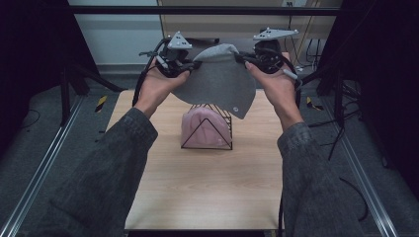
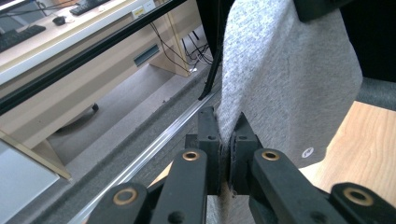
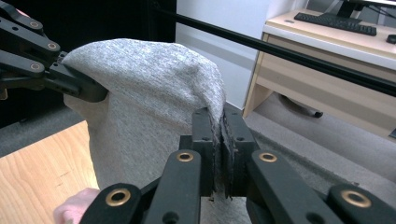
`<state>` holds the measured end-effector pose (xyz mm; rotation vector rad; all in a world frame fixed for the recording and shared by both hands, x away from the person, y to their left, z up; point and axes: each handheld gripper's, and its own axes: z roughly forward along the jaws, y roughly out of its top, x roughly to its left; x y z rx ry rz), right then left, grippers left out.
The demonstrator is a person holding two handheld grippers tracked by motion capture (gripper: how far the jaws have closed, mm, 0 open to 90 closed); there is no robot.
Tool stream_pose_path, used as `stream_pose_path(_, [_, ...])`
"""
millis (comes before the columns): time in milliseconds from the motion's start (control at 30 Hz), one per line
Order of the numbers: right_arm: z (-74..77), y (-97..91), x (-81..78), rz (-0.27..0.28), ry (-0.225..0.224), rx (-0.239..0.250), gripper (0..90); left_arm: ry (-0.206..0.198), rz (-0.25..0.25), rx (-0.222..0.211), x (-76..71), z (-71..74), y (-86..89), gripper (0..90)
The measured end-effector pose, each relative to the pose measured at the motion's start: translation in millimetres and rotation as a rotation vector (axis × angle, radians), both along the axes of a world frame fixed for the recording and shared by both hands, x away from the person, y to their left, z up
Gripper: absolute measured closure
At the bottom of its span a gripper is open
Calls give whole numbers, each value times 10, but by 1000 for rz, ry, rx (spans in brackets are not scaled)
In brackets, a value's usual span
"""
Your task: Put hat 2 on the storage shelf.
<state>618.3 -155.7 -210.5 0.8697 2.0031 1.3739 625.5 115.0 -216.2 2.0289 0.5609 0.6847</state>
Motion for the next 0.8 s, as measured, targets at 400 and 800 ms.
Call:
stream_pose_path(400, [-140, 42, 137, -16, 39, -14, 857, 17, 14, 9, 108, -137, 2, 864])
stream_pose_path(800, [-131, 22, 166, -31, 35, 11, 857, -22, 11, -4, 199, -66, -36, 861])
